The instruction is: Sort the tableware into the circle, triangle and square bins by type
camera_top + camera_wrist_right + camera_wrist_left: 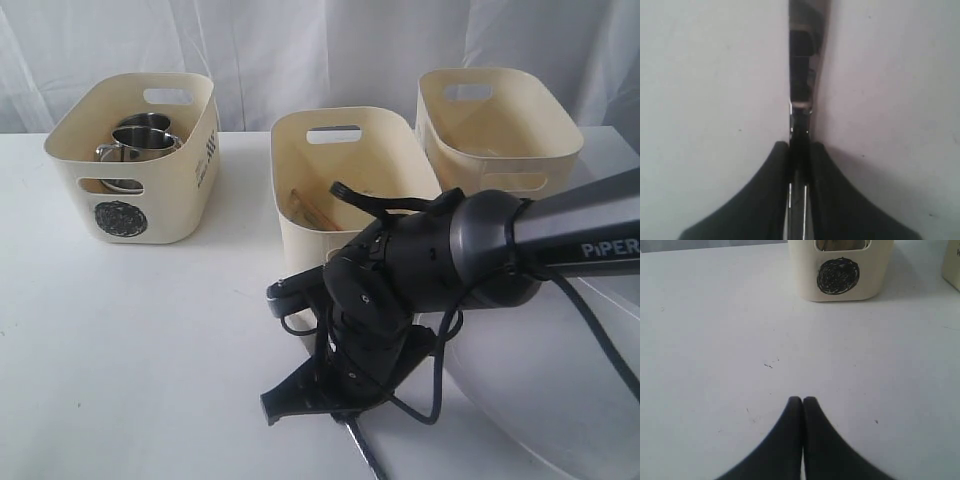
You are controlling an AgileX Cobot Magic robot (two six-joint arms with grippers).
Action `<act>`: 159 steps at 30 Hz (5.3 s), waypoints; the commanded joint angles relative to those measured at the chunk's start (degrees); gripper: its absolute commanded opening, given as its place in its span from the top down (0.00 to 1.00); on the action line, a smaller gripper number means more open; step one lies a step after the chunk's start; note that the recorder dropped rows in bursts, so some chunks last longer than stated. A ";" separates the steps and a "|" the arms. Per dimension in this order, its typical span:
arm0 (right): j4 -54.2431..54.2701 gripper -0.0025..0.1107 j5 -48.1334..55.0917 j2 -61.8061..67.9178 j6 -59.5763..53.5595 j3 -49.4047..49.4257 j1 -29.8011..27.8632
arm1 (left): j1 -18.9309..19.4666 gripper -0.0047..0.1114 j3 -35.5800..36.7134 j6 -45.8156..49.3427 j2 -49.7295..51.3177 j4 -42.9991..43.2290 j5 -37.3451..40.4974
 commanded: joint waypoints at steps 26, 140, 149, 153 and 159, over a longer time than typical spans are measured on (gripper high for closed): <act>1.72 0.98 -4.87 -17.24 -1.99 0.48 2.31 | 0.23 0.96 0.25 -0.01 -0.22 -0.63 0.15; -11.53 0.98 -1.99 -25.62 1.30 4.84 -14.09 | 0.23 0.96 0.25 -0.01 -0.22 -0.63 0.15; -8.35 0.98 -5.62 -21.85 -1.26 4.50 -10.56 | 0.23 0.96 0.25 -0.01 -0.22 -0.63 0.15; -7.73 0.98 -7.25 -20.70 -2.33 4.01 -9.68 | 0.23 0.96 0.25 -0.01 -0.22 -0.63 0.15; -7.93 0.98 -8.35 -20.47 -2.43 2.03 -9.56 | 0.23 0.96 0.25 -0.01 -0.22 -0.63 0.15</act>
